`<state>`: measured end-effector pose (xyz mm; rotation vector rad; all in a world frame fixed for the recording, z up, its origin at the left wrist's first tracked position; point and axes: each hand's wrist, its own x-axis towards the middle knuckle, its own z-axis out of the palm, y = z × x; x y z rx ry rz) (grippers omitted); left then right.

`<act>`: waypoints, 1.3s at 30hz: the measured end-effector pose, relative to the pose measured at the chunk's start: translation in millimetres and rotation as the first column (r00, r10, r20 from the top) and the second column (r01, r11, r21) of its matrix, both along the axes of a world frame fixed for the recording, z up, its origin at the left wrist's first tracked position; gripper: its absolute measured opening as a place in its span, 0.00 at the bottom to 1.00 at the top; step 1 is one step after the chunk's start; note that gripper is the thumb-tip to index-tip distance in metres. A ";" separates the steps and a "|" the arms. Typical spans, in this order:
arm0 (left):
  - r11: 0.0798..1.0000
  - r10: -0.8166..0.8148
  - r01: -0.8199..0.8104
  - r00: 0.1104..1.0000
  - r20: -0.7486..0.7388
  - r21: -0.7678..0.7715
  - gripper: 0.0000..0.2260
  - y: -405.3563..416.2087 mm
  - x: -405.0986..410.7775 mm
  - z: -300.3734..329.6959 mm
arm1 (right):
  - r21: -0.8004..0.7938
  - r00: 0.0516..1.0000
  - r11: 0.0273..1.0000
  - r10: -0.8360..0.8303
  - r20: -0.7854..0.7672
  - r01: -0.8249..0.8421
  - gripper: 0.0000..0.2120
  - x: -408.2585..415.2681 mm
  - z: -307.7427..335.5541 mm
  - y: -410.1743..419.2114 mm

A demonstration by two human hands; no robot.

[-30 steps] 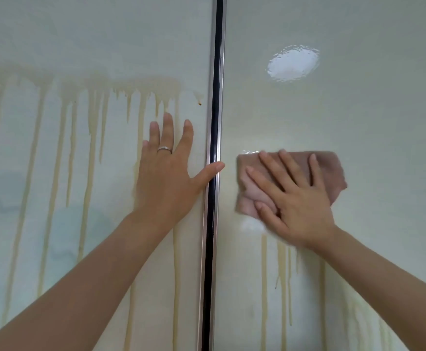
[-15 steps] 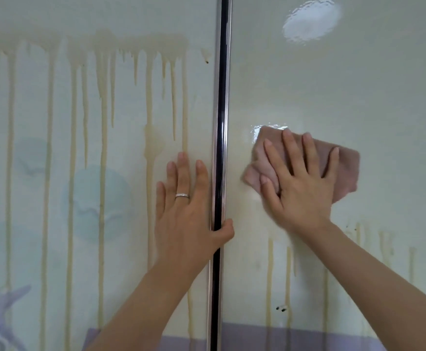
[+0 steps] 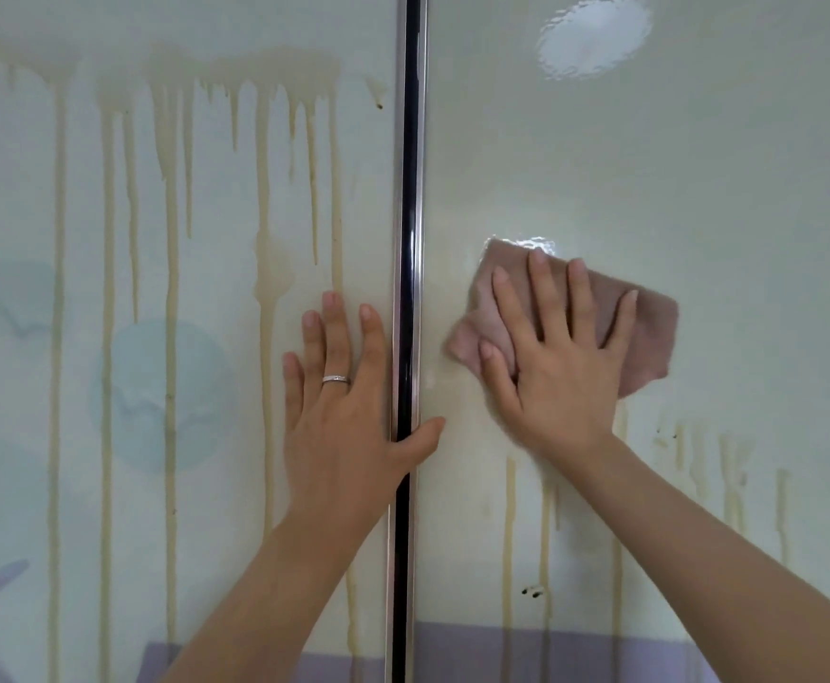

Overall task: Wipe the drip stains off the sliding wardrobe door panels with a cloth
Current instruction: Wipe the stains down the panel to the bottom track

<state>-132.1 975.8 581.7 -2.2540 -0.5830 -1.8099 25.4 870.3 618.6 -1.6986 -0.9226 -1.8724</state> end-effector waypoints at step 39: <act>0.994 -0.086 0.084 0.996 -0.026 -0.077 0.44 -3.9 -2.0 0.0 | -0.230 0.999 0.973 0.016 0.051 -0.004 0.22 3.6 -22.6 2.0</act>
